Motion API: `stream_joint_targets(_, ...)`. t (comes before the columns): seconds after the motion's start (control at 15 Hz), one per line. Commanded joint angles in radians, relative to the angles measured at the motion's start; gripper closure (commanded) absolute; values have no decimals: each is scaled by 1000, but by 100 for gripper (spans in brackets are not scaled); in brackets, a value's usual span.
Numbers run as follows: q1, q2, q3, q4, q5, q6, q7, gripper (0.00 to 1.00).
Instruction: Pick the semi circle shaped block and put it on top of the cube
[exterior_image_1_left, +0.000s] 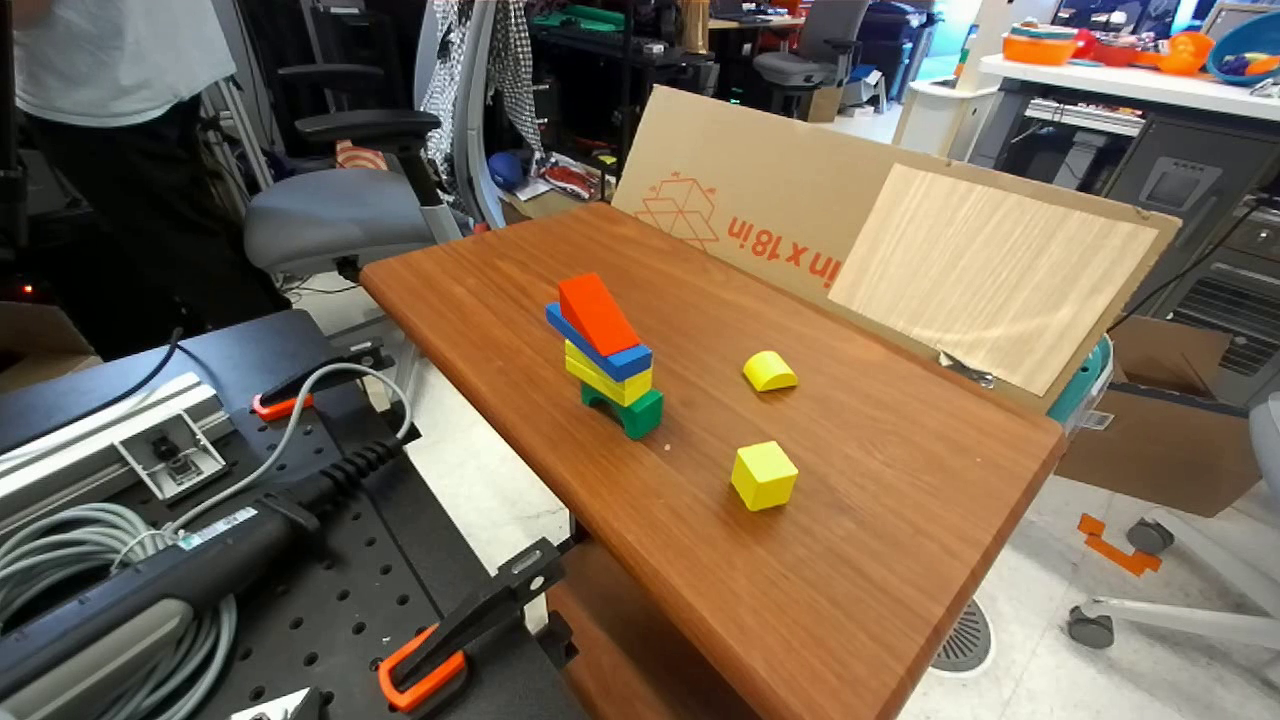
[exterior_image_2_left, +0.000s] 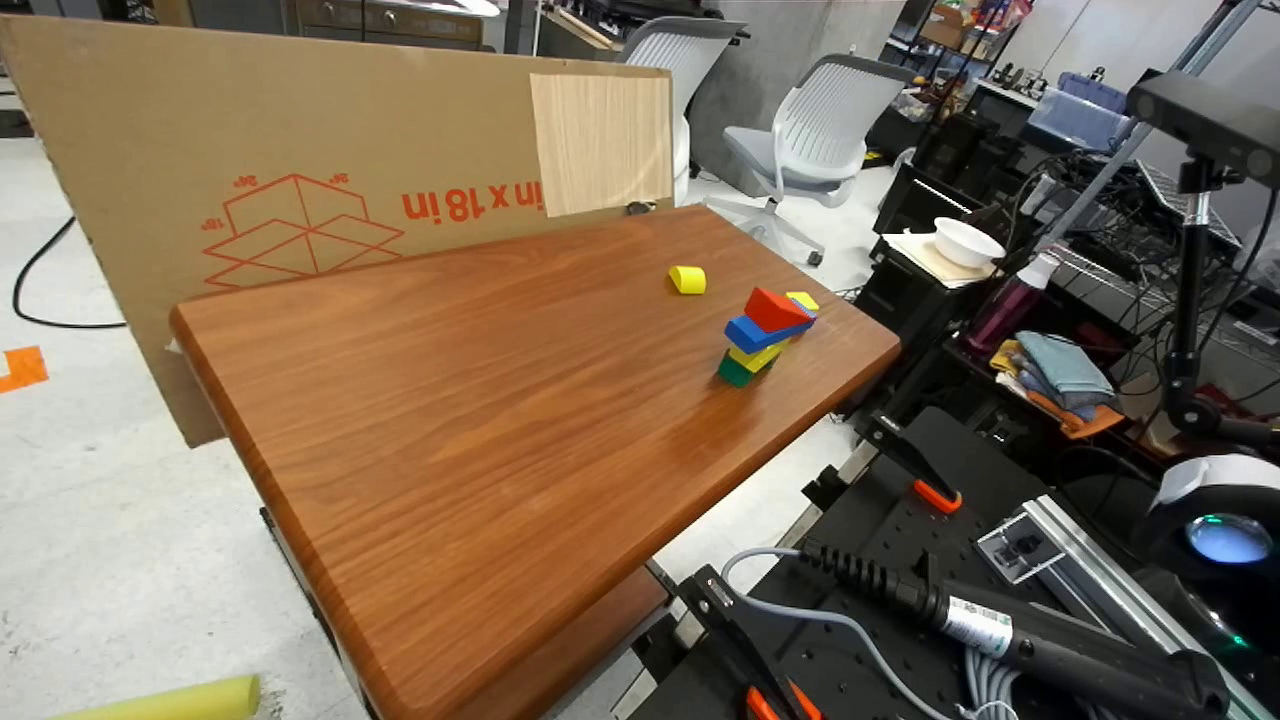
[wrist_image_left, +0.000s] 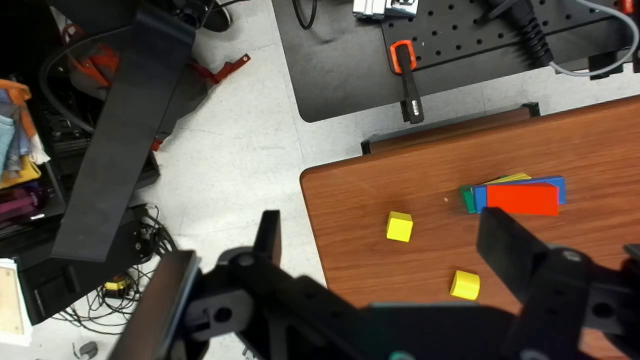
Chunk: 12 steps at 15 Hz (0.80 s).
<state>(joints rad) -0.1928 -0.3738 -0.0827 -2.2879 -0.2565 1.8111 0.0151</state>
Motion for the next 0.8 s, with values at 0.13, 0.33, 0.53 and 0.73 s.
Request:
stream_joint_targets(0.13, 16, 0, -14, 2, -5, -3, 4, 0)
stream_joint_targets(0.33, 16, 0, -14, 2, -5, -3, 4, 0)
stream_joint_targets(0.53, 16, 0, -14, 2, -5, -3, 4, 0)
stream_joint_targets(0.73, 18, 9, -11, 7, -7, -13, 4, 0)
